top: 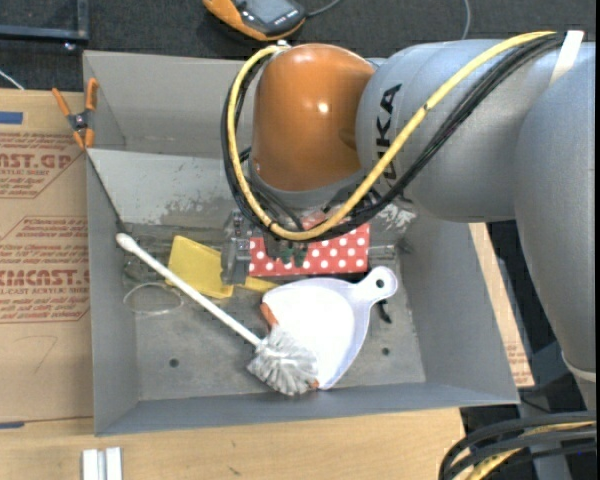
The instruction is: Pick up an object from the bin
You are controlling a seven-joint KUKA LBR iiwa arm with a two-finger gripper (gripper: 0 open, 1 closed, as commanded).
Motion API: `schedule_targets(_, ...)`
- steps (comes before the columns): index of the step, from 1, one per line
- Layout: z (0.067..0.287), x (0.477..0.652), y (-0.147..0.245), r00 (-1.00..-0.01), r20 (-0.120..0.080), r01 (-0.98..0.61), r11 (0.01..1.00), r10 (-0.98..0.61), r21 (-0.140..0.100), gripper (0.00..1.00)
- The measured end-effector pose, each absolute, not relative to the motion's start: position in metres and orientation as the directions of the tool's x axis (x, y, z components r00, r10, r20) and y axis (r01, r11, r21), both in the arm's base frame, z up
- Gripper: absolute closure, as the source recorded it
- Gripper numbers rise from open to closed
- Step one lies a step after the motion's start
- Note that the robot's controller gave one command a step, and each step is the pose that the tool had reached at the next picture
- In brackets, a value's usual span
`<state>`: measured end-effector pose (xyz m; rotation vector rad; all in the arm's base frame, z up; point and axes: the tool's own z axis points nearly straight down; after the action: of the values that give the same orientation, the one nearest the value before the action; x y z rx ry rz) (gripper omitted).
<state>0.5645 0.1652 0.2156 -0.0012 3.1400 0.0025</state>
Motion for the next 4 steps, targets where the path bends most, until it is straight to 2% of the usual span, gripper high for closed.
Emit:
schedule_targets(1, 0.216, 0.564, 0.165, -1.0, -0.002, 0.0, 1.0, 0.0, 0.002, 1.0)
schedule_targets(2, 0.176, 0.56, 0.139, -0.983, -0.006, 0.183, 0.983, 0.183, 0.006, 1.0)
schedule_targets(3, 0.157, 0.567, 0.164, -0.998, -0.003, 0.063, 0.998, 0.063, 0.002, 1.0)
schedule_targets(4, 0.088, 0.559, 0.15, -1.0, -0.011, -0.017, 1.0, -0.017, 0.007, 1.0)
